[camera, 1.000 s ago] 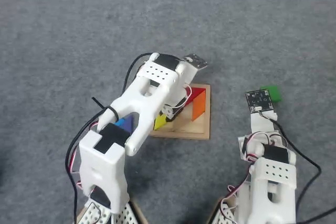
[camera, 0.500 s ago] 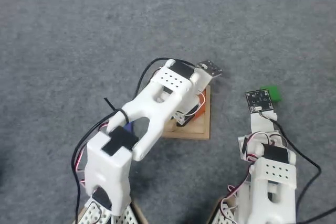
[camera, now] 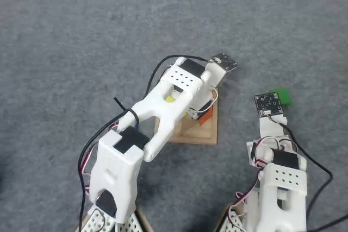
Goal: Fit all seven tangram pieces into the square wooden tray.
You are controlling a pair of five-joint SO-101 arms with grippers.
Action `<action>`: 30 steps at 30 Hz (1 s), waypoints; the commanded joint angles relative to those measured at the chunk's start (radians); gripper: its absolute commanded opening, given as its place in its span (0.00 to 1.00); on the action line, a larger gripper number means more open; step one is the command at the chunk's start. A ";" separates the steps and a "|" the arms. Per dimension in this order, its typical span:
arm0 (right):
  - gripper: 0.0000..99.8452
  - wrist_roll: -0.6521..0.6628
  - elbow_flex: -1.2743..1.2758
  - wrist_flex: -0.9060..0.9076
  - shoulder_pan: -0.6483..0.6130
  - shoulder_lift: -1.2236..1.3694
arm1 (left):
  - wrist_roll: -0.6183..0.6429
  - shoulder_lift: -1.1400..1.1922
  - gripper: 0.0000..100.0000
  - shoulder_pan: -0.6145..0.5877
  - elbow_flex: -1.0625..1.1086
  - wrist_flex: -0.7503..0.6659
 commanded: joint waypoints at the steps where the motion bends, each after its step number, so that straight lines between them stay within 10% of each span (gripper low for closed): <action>1: 0.19 0.011 -0.041 0.005 -0.008 -0.019 | -0.011 -0.009 0.08 0.000 -0.047 -0.014; 30: 0.19 0.011 -0.041 0.005 -0.008 -0.019 | -0.023 0.078 0.08 0.031 -0.200 0.120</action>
